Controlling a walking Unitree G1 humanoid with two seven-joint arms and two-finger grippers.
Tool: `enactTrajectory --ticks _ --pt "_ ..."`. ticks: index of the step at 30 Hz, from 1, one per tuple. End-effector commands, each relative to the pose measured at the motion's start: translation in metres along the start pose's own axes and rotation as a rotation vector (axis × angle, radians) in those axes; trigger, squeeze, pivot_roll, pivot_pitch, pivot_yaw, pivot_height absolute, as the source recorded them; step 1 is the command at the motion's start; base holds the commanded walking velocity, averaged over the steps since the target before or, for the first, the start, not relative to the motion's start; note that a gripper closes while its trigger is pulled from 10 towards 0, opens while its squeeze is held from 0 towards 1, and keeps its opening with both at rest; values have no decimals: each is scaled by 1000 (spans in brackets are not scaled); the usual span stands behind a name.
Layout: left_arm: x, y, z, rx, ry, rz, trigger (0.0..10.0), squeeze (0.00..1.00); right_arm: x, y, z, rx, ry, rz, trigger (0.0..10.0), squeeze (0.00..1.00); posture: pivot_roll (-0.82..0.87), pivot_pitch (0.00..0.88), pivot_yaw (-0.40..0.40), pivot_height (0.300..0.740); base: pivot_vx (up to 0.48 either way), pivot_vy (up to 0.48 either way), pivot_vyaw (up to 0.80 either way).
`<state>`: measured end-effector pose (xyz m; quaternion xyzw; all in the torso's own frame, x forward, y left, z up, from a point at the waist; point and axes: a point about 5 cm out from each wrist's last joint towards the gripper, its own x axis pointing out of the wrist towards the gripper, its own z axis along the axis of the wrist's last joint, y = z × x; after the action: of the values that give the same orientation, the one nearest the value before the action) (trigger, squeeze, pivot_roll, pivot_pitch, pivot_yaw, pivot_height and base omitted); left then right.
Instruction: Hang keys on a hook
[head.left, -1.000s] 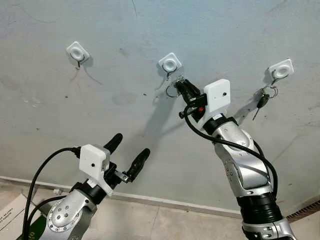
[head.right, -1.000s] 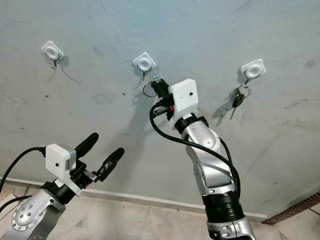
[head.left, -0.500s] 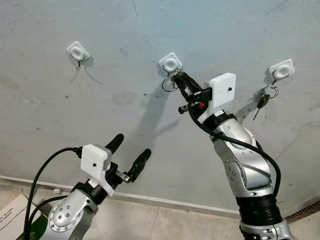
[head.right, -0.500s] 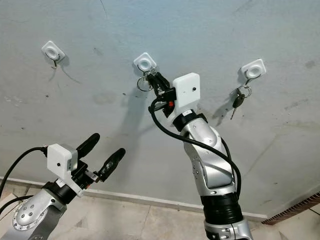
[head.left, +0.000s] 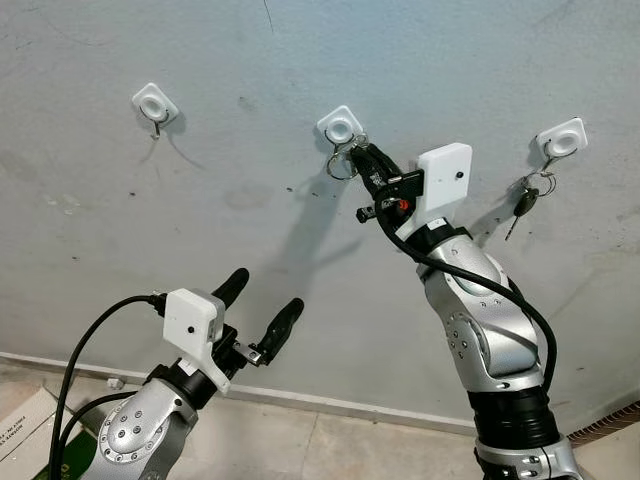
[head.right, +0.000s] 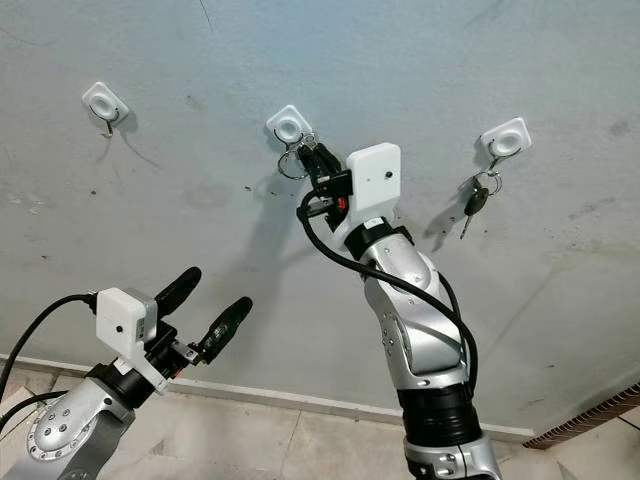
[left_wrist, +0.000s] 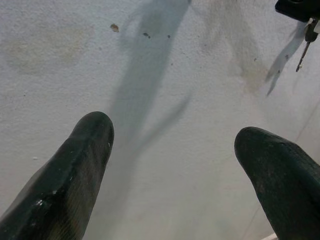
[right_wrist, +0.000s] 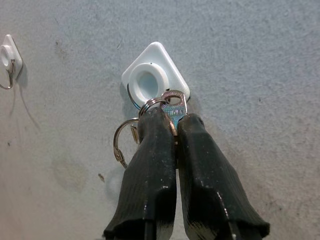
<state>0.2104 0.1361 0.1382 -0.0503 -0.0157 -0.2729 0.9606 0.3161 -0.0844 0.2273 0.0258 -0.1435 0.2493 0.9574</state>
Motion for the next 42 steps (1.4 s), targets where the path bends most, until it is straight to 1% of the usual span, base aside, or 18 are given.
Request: enactTrajectory --ticks 1,10,16,20,22,27,32,33,34,38,40,42 --pt "1 -2 5 15 -11 -8 10000 0 4 5 5 -2 -12 13 10000 0 103 50 -21 740 0 0 0" --pt "1 -2 5 15 -11 -7 10000 0 8 11 2 18 0 18 10000 0 103 50 -22 740 0 0 0" --pt "1 -2 4 14 -12 -4 10000 0 4 10 -12 14 56 -10 10000 0 107 49 -32 740 0 0 0" --pt "1 -2 5 14 -12 -3 10000 0 3 9 -15 15 66 -15 10000 0 107 49 -32 740 0 0 0" --pt "1 -3 5 17 -12 -5 10000 0 1 7 -21 17 90 -40 10000 0 107 49 -32 740 0 0 0" --pt "1 -3 5 17 -12 -7 10000 0 0 2 -25 21 102 -70 10000 0 107 49 -32 740 0 0 0" --pt "2 -2 5 18 -12 -6 10000 0 2 0 -16 59 61 -81 10000 0 107 49 -32 740 0 0 0" --pt "2 -2 5 17 -12 -6 10000 0 3 1 -12 93 39 -63 10000 0 107 49 -32 740 0 0 0" --pt "2 -2 5 17 -12 -6 10000 0 3 1 -12 93 39 -63 10000 0 107 49 -32 740 0 0 0" --pt "1 -2 5 17 -11 -5 10000 0 1 5 -5 148 9 -4 10000 0 111 45 -31 740 0 0 0" --pt "1 -2 5 17 -11 -5 10000 0 0 5 -4 156 6 1 10000 0 111 45 -31 740 0 0 0" --pt "1 -1 4 16 -10 -4 10000 0 -3 4 -2 187 2 19 10000 0 111 45 -31 740 0 0 0"
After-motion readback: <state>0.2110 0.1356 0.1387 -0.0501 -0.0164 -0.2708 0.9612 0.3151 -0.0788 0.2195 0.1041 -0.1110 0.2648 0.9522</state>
